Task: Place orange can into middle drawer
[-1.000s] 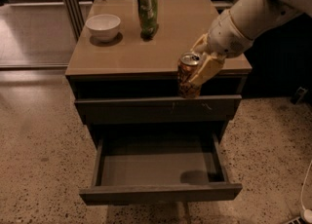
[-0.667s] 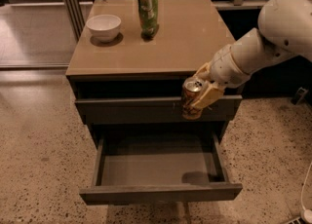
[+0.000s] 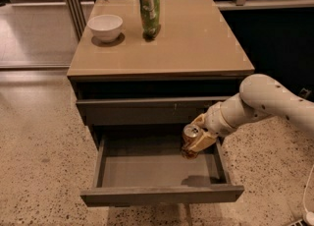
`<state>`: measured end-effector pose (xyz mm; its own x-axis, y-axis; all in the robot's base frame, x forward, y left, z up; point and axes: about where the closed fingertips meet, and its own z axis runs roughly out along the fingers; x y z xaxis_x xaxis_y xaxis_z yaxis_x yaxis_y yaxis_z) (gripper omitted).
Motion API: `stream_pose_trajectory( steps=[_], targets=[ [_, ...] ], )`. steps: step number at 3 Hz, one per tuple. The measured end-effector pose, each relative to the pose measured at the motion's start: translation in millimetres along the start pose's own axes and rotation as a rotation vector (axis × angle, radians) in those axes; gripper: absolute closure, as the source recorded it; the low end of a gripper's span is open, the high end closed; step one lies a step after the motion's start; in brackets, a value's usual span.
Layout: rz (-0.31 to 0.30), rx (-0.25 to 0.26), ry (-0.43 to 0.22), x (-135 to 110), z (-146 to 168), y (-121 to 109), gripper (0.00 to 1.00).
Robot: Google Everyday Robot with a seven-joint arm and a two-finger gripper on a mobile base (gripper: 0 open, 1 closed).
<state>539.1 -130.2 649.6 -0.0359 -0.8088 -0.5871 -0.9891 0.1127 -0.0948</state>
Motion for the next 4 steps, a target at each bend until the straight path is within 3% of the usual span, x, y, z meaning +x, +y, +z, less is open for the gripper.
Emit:
stream_pose_trajectory(
  steps=[1, 2, 4],
  targets=[
    [0.000, 0.000, 0.000, 0, 0, 0, 1.00],
    [-0.049, 0.006, 0.019, 21, 19, 5, 1.00],
    [-0.092, 0.023, -0.030, 82, 94, 8, 1.00]
  ],
)
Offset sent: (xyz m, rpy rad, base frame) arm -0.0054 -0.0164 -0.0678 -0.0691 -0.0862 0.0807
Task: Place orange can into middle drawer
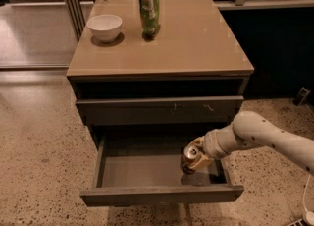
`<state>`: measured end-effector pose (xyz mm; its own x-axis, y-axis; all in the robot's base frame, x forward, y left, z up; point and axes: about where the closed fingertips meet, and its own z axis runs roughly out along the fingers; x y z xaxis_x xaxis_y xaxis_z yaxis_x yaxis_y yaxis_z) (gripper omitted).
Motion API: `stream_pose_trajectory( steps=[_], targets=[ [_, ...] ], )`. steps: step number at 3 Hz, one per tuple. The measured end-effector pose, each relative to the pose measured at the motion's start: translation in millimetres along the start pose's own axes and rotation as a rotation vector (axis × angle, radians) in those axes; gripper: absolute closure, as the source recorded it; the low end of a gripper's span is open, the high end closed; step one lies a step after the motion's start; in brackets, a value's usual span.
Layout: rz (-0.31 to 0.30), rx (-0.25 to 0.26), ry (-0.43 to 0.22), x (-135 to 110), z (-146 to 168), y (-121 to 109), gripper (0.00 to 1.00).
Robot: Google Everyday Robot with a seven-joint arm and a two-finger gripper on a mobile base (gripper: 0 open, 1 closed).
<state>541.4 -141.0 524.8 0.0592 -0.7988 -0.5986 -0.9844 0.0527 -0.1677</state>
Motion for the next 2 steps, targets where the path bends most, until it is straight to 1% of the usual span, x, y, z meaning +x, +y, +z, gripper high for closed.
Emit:
stream_pose_trajectory(
  steps=[1, 2],
  targets=[
    [0.013, -0.008, -0.065, 24.1, 48.0, 5.2, 1.00],
    [0.013, -0.008, -0.065, 24.3, 48.3, 5.3, 1.00]
  ],
)
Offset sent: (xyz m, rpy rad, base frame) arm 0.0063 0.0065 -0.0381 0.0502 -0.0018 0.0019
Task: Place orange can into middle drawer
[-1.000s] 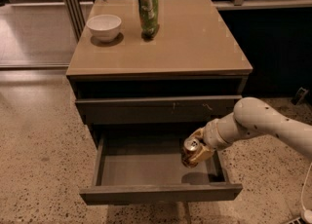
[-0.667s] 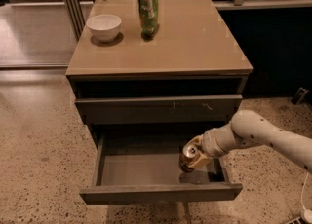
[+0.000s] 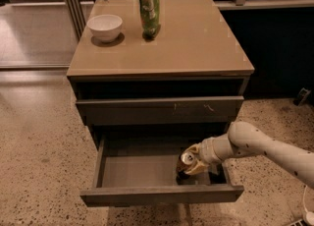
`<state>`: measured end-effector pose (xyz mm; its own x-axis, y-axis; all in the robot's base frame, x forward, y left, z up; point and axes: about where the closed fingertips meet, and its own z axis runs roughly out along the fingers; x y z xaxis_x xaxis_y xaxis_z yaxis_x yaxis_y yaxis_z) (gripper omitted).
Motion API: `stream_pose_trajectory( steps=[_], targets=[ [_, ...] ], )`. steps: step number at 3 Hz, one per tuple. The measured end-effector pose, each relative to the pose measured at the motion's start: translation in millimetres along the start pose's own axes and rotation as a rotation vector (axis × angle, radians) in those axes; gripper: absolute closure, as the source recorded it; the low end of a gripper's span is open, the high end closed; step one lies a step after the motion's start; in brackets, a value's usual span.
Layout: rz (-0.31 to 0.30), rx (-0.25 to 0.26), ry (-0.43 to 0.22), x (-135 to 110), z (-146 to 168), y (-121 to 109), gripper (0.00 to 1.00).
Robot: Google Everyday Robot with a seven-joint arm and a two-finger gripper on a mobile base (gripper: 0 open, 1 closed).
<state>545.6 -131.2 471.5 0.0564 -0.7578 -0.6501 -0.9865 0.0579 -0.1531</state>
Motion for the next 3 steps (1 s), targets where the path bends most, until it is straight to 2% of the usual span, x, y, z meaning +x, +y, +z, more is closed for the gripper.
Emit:
stream_pose_trajectory(
  steps=[2, 3],
  targets=[
    [0.001, -0.004, 0.036, 27, 18, -18, 1.00],
    [0.001, 0.000, 0.030, 33, 30, -31, 1.00]
  ],
)
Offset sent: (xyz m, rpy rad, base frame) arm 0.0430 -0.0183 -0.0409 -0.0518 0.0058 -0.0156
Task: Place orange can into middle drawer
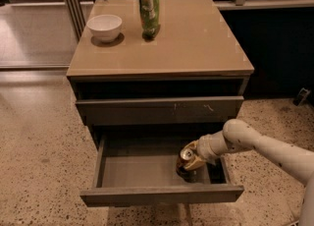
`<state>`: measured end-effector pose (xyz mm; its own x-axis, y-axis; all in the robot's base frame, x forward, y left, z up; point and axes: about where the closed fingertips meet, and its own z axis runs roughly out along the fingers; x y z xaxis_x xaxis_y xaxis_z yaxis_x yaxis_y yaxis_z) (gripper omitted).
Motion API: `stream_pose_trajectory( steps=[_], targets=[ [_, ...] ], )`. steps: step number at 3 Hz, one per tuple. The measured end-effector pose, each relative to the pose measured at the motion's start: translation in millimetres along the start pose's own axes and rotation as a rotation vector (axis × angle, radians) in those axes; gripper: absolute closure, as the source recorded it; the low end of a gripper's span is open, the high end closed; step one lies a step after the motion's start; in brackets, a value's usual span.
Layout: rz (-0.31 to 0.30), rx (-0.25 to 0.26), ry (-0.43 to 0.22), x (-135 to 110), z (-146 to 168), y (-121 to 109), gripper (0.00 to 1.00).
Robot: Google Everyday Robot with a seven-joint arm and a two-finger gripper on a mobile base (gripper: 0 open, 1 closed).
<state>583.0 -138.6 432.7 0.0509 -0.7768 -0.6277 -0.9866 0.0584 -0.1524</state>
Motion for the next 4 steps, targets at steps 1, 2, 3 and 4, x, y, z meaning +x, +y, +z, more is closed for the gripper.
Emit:
stream_pose_trajectory(
  steps=[1, 2, 3, 4],
  targets=[
    [0.002, 0.008, -0.012, 4.9, 10.9, -11.4, 1.00],
    [0.000, 0.012, -0.020, 7.4, 20.6, -18.6, 1.00],
    [0.000, 0.013, -0.020, 7.4, 20.8, -18.7, 0.81],
    [0.000, 0.012, -0.020, 7.4, 20.8, -18.7, 0.58]
  ],
)
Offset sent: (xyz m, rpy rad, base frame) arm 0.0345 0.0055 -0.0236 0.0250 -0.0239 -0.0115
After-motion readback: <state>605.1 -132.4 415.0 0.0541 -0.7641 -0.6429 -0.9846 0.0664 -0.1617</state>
